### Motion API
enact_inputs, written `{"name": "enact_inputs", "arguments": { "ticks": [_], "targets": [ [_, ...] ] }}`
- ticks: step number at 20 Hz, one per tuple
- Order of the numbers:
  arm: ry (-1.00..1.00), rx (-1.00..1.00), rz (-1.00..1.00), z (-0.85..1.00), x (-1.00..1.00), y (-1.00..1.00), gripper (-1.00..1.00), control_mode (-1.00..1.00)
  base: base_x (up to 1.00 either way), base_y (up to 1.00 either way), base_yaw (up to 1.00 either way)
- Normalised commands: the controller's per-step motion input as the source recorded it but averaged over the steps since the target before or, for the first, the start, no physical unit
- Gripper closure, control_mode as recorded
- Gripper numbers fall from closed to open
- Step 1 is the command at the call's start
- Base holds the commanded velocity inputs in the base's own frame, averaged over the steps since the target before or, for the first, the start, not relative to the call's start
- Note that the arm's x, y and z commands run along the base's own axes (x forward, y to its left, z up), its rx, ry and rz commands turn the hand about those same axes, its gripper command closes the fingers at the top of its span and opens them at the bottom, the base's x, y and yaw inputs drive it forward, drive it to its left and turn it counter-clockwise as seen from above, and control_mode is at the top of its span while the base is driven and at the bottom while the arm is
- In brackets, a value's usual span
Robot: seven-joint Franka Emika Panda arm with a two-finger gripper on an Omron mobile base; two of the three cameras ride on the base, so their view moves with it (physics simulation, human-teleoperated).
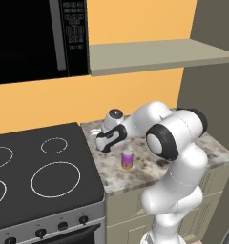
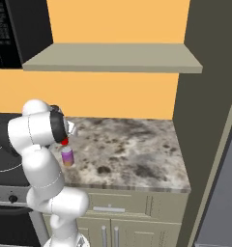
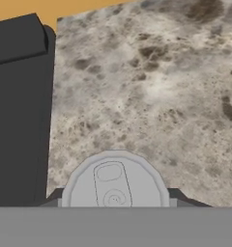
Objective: Four empty soda cans are scattered around the kitchen. Gather all the cans and cluster them next to the stove for recycling.
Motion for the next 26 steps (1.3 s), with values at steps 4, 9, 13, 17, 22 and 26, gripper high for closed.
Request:
{"name": "enact_inputs", "arguments": {
  "ticks": [4,9,13,17,22,26],
  "targets": [
    [0.00,0.00,0.00,-0.22,0.00,0.03,-1.00,-1.00,0.00,0.00,0.00],
    [0.00,0.00,0.00,-0.03,0.00,0.00,-1.00,-1.00,0.00,0.00,0.00],
    [0.00,0.00,0.00,0.09,-0.03,0.00,-1.00,-1.00,0.00,0.00,0.00],
    [0.00,0.00,0.00,0.20,-0.11,-0.01,-1.00,-1.00,0.00,0.00,0.00],
    [0.00,0.00,0.00,0.20,-0.24,-0.05,-1.00,-1.00,0.00,0.00,0.00],
    [0.00,0.00,0.00,0.18,-0.34,-0.12,-1.00,-1.00,0.00,0.00,0.00]
  ]
}}
